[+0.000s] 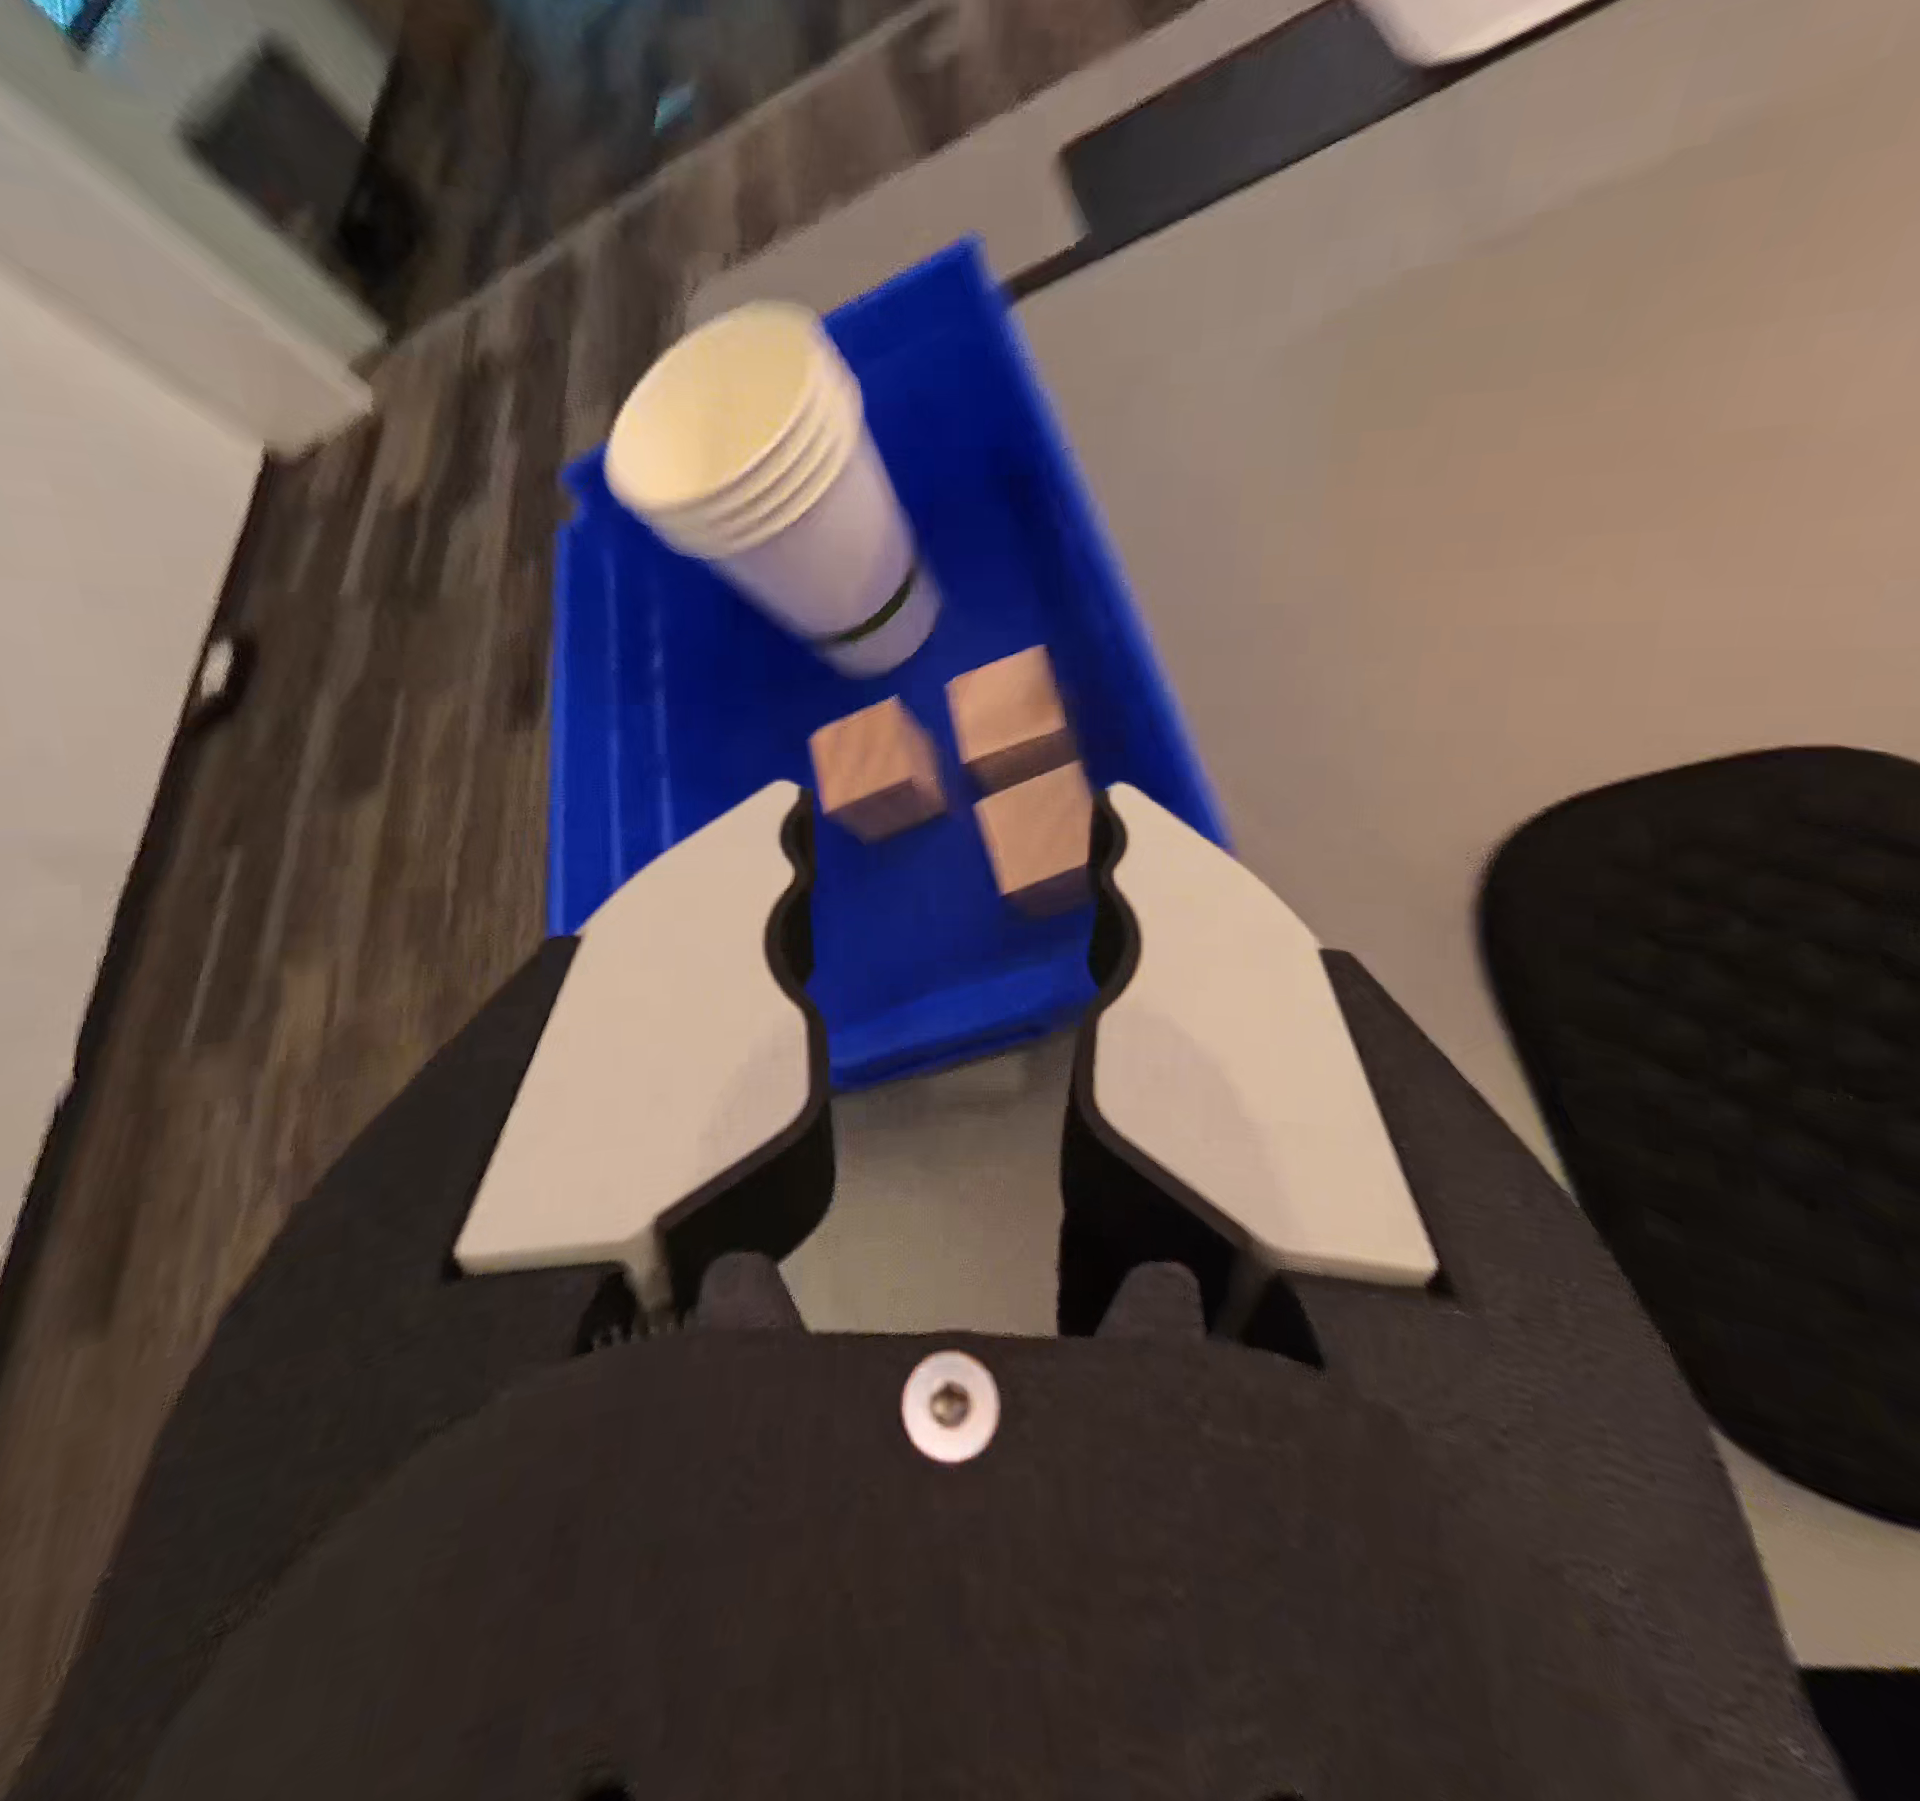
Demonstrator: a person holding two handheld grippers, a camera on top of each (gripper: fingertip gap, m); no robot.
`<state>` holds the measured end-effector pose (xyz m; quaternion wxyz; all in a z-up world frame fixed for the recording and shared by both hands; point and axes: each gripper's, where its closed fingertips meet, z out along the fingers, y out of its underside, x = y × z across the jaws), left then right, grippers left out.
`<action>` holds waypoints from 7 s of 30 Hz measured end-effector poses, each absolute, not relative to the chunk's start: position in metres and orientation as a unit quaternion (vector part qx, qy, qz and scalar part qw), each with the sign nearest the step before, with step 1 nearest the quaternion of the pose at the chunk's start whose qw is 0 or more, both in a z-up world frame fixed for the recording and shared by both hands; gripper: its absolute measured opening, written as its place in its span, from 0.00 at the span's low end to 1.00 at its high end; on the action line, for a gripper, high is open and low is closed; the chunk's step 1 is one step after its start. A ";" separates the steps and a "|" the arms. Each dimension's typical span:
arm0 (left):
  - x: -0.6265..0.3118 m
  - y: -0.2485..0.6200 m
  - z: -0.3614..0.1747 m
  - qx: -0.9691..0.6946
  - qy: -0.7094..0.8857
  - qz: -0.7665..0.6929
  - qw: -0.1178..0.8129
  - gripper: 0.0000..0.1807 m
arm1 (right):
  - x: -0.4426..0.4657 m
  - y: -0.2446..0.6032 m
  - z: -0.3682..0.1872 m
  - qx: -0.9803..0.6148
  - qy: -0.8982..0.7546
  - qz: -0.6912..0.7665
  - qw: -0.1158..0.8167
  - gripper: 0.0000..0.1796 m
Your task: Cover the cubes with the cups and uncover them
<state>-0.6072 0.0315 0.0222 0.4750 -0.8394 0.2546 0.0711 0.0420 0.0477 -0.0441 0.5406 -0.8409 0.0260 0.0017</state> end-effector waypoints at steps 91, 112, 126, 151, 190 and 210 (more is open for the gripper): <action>-0.083 0.069 -0.141 -0.544 0.807 -0.174 0.150 0.31 | 0.084 0.022 -0.053 -0.772 0.073 0.100 0.624 0.36; -0.414 0.108 0.040 -0.705 0.546 0.070 0.447 0.35 | 0.082 0.021 -0.046 -0.762 0.078 0.119 0.632 0.36; -0.656 0.152 -0.095 -0.966 0.123 0.026 0.227 0.39 | 0.070 0.025 -0.054 -0.784 0.054 0.104 0.609 0.36; -0.659 0.145 -0.129 -0.980 0.099 -0.015 0.170 0.25 | 0.072 0.025 -0.058 -0.792 0.061 0.112 0.597 0.35; -0.231 0.105 -0.123 -0.646 0.737 -0.105 0.170 0.24 | 0.067 0.029 -0.068 -0.807 0.036 0.097 0.582 0.34; -0.220 0.106 -0.139 -0.617 0.770 -0.112 0.116 0.24 | 0.068 0.029 -0.069 -0.811 0.036 0.096 0.576 0.35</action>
